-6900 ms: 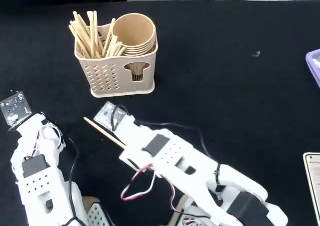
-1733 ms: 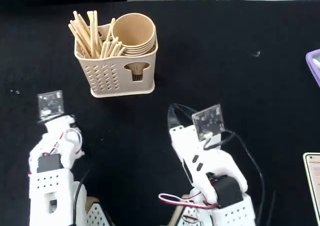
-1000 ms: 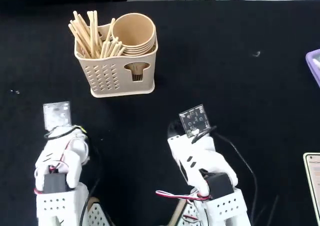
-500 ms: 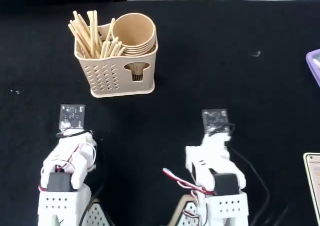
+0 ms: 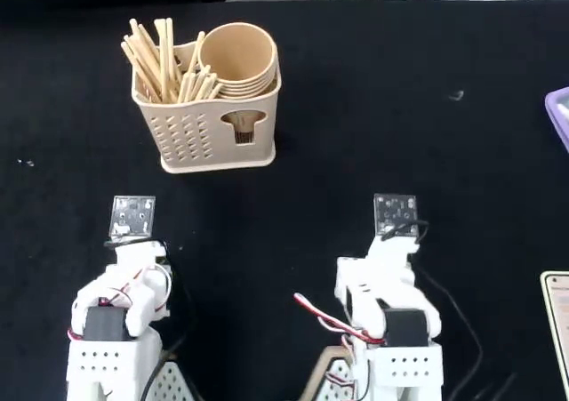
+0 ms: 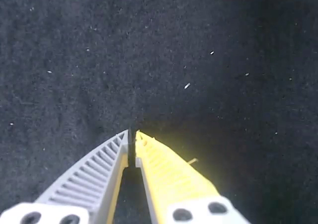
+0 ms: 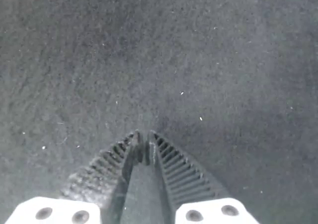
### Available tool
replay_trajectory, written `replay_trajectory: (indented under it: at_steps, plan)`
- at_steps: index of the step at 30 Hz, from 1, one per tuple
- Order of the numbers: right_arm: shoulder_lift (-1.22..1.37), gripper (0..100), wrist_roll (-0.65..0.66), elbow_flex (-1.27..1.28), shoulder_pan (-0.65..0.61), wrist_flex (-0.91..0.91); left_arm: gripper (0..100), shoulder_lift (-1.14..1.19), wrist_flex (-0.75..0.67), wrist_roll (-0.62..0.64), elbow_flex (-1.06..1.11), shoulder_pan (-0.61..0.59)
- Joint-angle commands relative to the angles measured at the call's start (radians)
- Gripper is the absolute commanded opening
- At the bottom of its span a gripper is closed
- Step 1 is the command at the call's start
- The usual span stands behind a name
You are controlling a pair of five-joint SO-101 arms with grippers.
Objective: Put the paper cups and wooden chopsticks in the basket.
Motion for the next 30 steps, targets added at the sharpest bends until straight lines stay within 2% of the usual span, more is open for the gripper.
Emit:
replay_trajectory:
  at_steps: [1,30]
  plan:
    - [-0.099,2.8,-0.011,-0.004,0.025,0.014,3,-0.055,0.008,-0.002,0.021,-0.012]
    - [-0.096,2.8,-0.011,-0.004,0.02,0.012,3,-0.075,0.008,0.0,0.019,-0.008]
